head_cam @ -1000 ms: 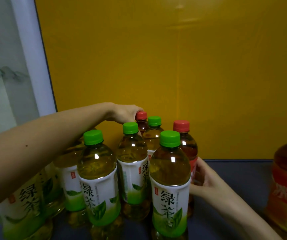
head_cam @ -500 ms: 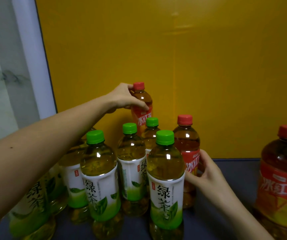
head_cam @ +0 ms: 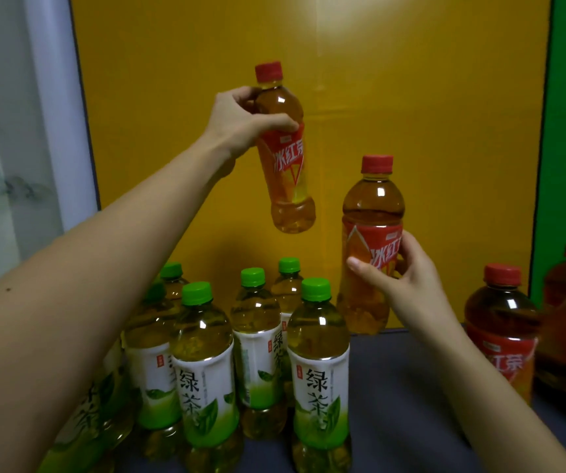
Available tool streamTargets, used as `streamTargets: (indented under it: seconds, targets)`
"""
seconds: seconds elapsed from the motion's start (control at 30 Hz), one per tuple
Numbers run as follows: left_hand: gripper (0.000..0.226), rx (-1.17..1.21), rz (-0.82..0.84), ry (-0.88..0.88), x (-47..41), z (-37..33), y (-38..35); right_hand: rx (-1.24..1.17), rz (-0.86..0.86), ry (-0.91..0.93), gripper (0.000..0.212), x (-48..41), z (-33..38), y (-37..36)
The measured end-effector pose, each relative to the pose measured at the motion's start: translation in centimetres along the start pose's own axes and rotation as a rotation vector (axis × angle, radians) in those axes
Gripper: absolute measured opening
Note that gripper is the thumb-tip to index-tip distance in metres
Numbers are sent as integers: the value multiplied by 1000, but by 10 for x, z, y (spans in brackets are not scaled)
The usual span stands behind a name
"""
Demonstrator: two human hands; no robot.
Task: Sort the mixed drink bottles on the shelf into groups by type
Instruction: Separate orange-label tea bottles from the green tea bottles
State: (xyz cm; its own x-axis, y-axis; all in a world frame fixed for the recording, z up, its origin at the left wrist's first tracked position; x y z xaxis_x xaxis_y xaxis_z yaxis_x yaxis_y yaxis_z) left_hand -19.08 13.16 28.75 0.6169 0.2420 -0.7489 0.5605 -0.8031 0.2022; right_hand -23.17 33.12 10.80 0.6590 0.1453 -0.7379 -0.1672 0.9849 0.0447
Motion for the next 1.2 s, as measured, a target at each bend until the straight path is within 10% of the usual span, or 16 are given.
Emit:
streamTargets:
  seconds: [0.6, 1.2]
  targets:
    - [32, -49, 129, -98, 97, -146, -74, -34, 79, 34, 62, 30, 88, 136]
    - [35, 10, 181, 308, 209, -43, -180, -46, 88, -246, 79, 97, 11, 215]
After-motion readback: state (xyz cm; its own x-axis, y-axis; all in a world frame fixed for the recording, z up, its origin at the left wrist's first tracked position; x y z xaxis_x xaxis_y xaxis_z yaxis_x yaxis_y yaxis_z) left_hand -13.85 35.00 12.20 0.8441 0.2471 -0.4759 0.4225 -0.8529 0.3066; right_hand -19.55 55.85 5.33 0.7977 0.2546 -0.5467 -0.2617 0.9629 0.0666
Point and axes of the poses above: each hand's wrist, its own x-axis away from the middle knuckle, its own y-axis out of the back of the hand, z = x × y, the point moved 2 cm from there along -x, towards the middle knuckle, and after that the axes turned 3 degrees about y, right-handed, at the moved point
